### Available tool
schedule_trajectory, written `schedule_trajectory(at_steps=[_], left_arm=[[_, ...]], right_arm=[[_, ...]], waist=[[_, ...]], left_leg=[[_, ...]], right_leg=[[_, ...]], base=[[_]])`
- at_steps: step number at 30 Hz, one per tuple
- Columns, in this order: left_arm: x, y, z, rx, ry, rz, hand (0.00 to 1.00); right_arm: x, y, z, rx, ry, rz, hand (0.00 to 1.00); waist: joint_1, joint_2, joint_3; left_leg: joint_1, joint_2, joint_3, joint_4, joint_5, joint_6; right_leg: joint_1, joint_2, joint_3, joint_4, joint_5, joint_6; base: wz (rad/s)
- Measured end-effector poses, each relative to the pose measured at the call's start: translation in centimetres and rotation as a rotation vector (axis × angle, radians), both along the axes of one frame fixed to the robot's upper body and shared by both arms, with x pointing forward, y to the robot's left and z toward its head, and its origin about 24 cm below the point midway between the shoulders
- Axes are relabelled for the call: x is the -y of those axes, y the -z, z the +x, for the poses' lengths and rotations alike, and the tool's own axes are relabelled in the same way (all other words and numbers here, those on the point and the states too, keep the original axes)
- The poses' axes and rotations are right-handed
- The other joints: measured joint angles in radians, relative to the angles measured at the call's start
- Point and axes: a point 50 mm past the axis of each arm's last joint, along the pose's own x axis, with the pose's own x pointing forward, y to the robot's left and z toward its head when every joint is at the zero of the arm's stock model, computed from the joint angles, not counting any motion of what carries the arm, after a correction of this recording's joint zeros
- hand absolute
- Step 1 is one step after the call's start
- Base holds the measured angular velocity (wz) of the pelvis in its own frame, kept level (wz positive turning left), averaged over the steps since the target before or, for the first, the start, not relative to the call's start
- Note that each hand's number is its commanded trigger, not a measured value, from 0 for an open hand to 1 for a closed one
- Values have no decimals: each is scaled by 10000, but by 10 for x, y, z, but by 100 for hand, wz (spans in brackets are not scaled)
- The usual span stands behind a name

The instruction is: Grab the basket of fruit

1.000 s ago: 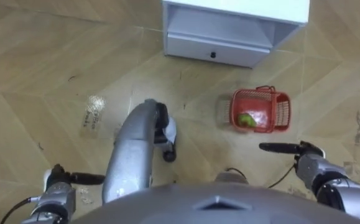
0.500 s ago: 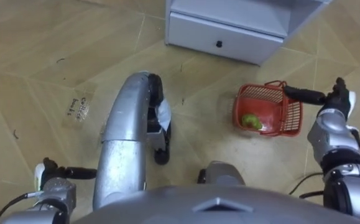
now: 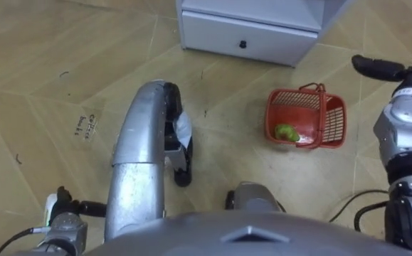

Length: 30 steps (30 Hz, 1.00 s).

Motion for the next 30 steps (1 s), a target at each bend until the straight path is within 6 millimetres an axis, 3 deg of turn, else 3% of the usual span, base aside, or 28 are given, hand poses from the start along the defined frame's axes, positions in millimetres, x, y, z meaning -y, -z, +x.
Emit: schedule_trajectory(at_steps=[5, 10, 14, 30], left_arm=[[3, 1, -1, -139, 365, -240, 0], [7, 3, 0, -360, 1005, -456, 0], [10, 4, -1, -513, 1240, -684, 0], [16, 6, 3, -812, 1825, -1285, 0]], right_arm=[[-7, 7, 1, -394, -482, 97, 0], [-8, 22, -3, -1237, -434, 490, 0], [-4, 31, -11, -1647, -213, 901, 0], [-2, 56, -35, -2683, 210, 2579, 0]], waist=[[223, 50, 24], [422, 268, 142], [583, 534, 121], [1077, 828, 131]], left_leg=[[8, -63, 1, -88, 53, -97], [-28, -77, 6, -112, 66, -118], [-169, -91, 109, -168, 94, -105], [-508, 21, 277, -308, 130, -165]], right_leg=[[-16, -41, -23, -5, 0, 3], [-72, -46, -23, -11, -10, 130], [-290, -164, 29, 16, -13, 141], [-862, -283, 206, 101, -31, 208]], base=[[2], [1], [0], [-1]])
